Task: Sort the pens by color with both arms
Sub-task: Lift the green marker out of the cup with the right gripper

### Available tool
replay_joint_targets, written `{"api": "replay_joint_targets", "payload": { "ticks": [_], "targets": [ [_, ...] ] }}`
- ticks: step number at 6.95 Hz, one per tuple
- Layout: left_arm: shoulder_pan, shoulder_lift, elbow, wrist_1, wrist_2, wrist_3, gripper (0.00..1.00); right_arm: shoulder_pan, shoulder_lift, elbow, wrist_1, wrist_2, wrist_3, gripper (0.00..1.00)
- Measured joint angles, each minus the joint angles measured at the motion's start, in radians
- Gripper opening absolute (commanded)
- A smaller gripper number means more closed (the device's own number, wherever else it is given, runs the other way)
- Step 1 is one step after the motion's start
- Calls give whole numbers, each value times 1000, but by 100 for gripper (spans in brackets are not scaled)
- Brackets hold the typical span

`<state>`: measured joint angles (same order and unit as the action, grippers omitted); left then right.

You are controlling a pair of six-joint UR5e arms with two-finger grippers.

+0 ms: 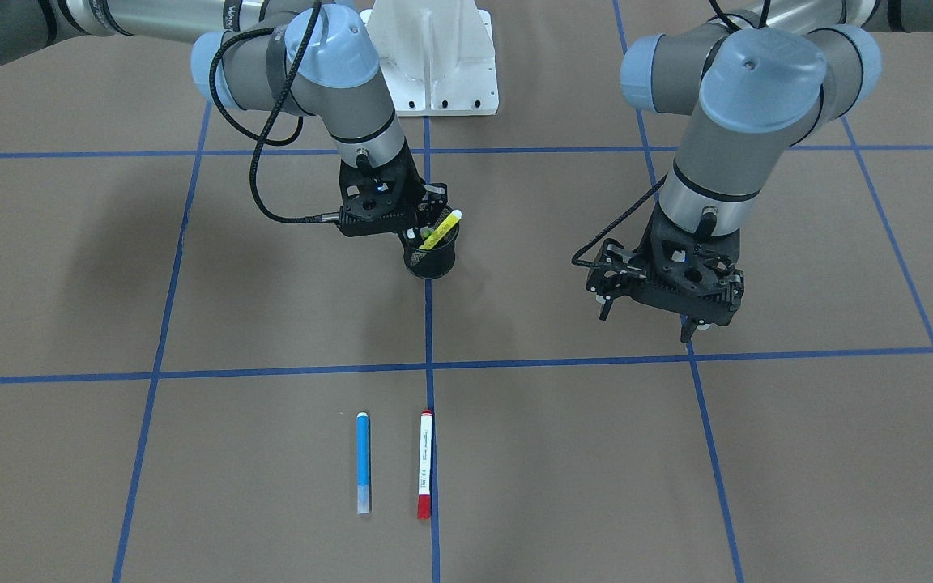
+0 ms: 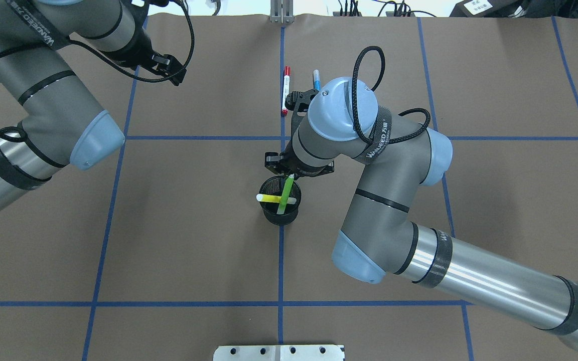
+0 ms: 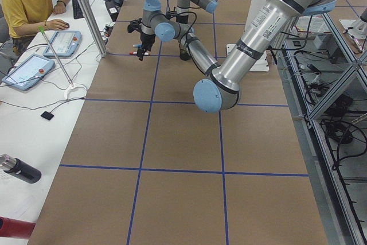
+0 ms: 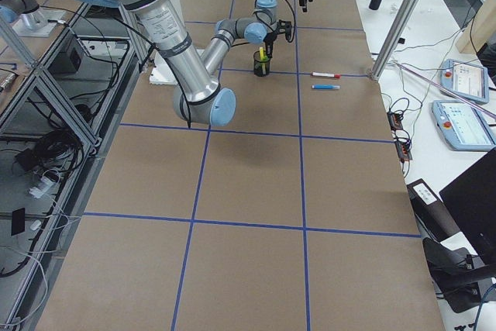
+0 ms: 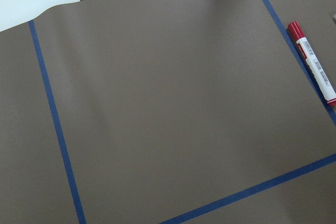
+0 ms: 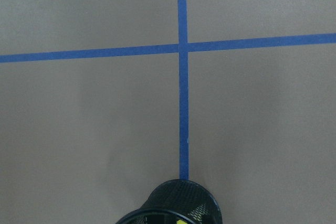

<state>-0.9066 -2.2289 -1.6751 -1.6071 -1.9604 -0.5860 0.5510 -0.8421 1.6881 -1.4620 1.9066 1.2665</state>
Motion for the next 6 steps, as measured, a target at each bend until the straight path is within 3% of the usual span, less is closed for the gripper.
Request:
{"api": "replay_joint_targets", "payload": {
  "ticks": [3, 4, 6],
  "targets": [
    [0, 0, 0, 0, 0, 0, 99, 52, 5, 148, -88, -16, 0, 0],
    [0, 0, 0, 0, 0, 0, 99, 63, 8, 180, -94, -64, 0, 0],
    [0, 0, 0, -1, 0, 5, 99, 61, 14, 183, -93, -241, 0, 0]
  ]
}}
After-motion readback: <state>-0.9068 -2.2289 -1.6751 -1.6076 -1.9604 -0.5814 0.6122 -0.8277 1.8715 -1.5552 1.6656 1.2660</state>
